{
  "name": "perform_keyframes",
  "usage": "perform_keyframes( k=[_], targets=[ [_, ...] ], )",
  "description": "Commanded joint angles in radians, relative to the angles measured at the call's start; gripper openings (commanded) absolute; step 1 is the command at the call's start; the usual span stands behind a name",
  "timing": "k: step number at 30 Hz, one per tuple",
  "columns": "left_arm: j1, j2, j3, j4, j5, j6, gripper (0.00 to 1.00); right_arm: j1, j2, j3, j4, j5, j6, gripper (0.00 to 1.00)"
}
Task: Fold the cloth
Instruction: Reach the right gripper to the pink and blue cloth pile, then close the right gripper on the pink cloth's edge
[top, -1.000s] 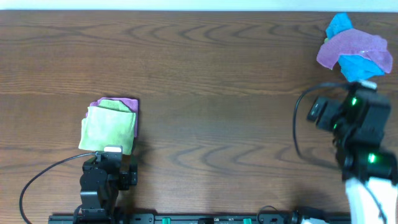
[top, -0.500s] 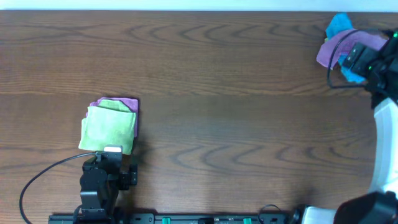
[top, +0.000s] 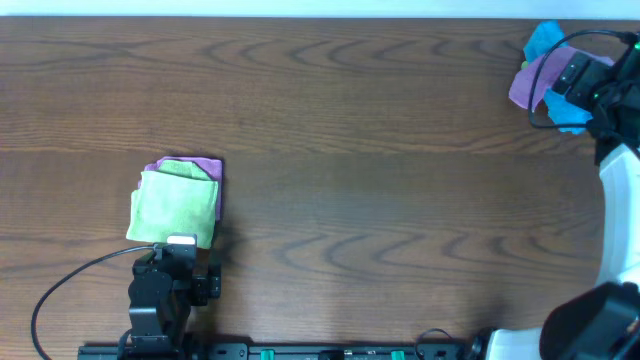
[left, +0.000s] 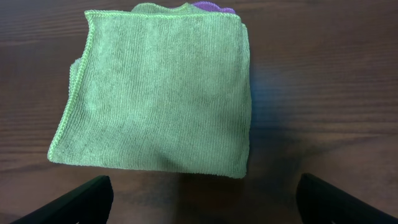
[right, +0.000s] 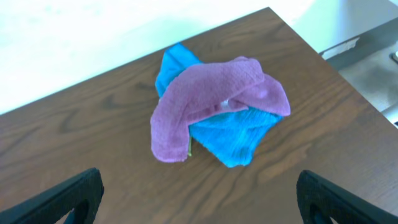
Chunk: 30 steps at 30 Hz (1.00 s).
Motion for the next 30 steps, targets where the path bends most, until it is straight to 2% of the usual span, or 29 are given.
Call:
perform_keyframes(
  k=[1, 12, 18, 30],
  targets=[
    [0.003, -0.007, -0.013, -0.006, 0.000, -0.005, 0.95, -0.038, 0.074, 0.034, 0.001, 0.007, 0.063, 0.99],
    [0.003, -0.007, -0.013, -0.006, 0.000, -0.005, 0.95, -0.081, 0.375, 0.321, -0.009, -0.072, 0.133, 0.99],
    [0.003, -0.007, -0.013, -0.006, 0.000, -0.005, 0.95, -0.081, 0.526, 0.457, 0.003, -0.072, 0.180, 0.95],
    [0.003, -0.007, -0.013, -0.006, 0.000, -0.005, 0.95, -0.081, 0.712, 0.506, 0.061, -0.089, 0.266, 0.96]
  ],
)
